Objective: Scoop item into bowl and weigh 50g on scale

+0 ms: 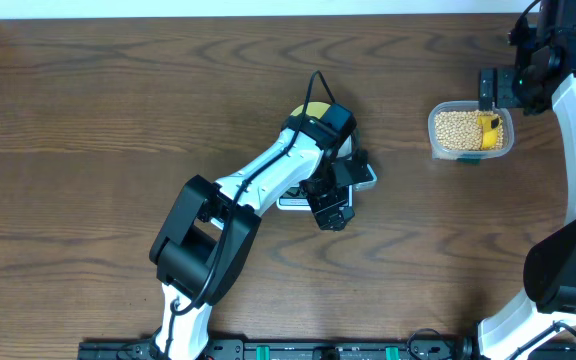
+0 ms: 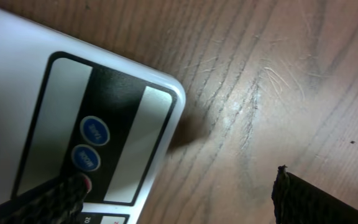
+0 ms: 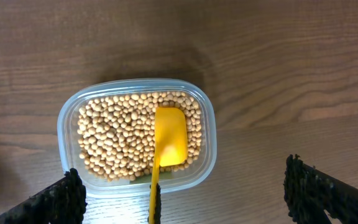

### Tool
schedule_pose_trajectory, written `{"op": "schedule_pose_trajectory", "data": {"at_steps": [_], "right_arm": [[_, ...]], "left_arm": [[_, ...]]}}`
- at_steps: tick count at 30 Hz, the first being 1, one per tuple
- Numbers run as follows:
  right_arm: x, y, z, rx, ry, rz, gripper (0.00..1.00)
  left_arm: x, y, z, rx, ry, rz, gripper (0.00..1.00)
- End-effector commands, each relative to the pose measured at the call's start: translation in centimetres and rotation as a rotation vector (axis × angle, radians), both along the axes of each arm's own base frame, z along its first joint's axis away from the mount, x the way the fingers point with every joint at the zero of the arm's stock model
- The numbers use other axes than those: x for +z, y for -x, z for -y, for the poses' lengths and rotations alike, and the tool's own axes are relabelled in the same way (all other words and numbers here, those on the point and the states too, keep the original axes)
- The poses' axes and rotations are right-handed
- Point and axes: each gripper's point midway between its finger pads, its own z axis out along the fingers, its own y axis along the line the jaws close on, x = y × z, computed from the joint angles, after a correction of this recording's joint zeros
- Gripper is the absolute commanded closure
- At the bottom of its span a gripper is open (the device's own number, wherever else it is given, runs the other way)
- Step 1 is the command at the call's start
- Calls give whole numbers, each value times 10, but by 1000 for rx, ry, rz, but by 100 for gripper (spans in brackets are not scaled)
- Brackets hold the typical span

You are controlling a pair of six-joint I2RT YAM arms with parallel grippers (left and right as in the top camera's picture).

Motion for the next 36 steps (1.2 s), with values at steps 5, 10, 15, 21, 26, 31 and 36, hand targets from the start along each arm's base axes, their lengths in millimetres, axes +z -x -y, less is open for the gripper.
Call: {"op": "schedule_pose_trajectory", "data": {"at_steps": [5, 10, 15, 21, 26, 31, 36], "right_arm": [[6, -1, -1, 1, 8, 13, 1], [6, -1, -1, 1, 8, 13, 1], [6, -1, -1, 1, 8, 13, 1], [6, -1, -1, 1, 8, 13, 1], [6, -1, -1, 1, 8, 13, 1], [6, -1, -1, 1, 8, 13, 1], [6, -1, -1, 1, 8, 13, 1]], "left_arm": [[-18, -14, -7, 62, -74, 27, 2], [-16, -8, -5, 44, -53, 3, 2], [-15, -4, -3, 29, -38, -16, 2], [-15, 4, -3, -7, -28, -46, 2], [-16, 6, -3, -18, -23, -60, 2], [-17, 11, -3, -29, -19, -81, 2], [-19, 12, -4, -31, -37, -112, 2]]}}
